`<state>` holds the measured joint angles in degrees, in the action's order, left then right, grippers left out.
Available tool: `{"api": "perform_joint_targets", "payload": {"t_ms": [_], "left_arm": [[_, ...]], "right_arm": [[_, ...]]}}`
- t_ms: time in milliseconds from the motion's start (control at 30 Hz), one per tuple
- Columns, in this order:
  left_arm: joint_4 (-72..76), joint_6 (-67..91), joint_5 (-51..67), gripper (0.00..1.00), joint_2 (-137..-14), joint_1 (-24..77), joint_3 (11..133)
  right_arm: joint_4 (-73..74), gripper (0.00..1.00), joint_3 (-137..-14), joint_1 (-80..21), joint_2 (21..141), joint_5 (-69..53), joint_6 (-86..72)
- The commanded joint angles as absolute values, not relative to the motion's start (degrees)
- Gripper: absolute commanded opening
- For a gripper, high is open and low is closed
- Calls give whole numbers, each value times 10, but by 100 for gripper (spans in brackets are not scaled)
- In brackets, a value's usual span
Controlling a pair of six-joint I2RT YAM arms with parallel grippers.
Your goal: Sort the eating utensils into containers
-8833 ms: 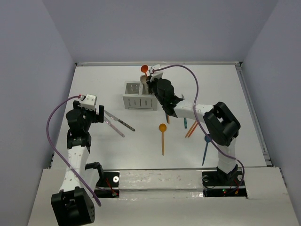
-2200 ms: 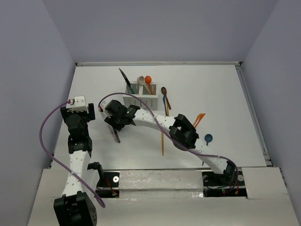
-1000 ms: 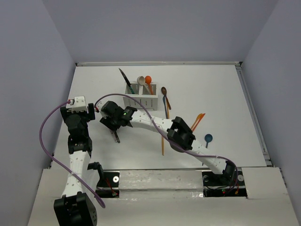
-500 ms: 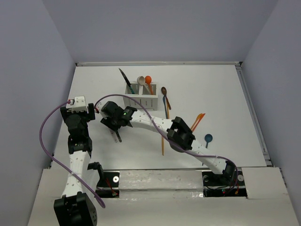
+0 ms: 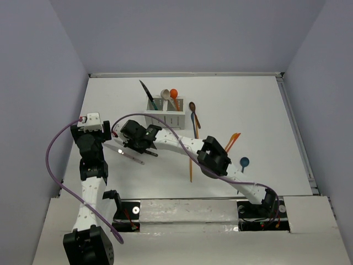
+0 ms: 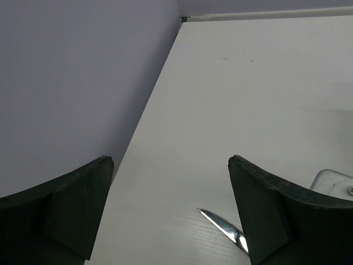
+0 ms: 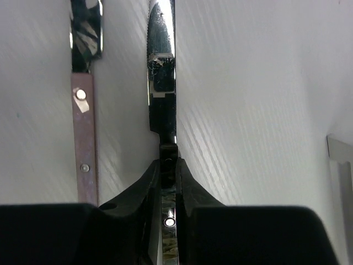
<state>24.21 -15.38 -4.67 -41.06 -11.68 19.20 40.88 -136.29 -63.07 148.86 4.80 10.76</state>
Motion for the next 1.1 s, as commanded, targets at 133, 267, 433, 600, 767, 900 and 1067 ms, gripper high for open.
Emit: {"api": "perform_joint_targets", "payload": {"t_ms": [133, 267, 433, 600, 767, 900, 1067], "left_arm": [[276, -161, -53, 99, -388, -119, 185], [273, -162, -54, 99, -385, -118, 185], [273, -162, -49, 99, -385, -119, 185], [272, -163, -50, 99, -387, -119, 185], [273, -162, -49, 99, -382, -119, 185], [273, -160, -41, 99, -385, -119, 187], [272, -161, -44, 99, -385, -119, 185]], "right_arm": [[498, 7, -1227, -628, 1416, 85, 102], [532, 7, -1197, -628, 1382, 76, 96], [588, 28, -1175, -628, 1368, 61, 112], [608, 37, -1220, -623, 1395, 50, 123], [648, 38, -1280, -618, 1443, 33, 130], [651, 27, -1297, -618, 1457, 34, 126], [625, 0, -1283, -618, 1449, 47, 114]]}}
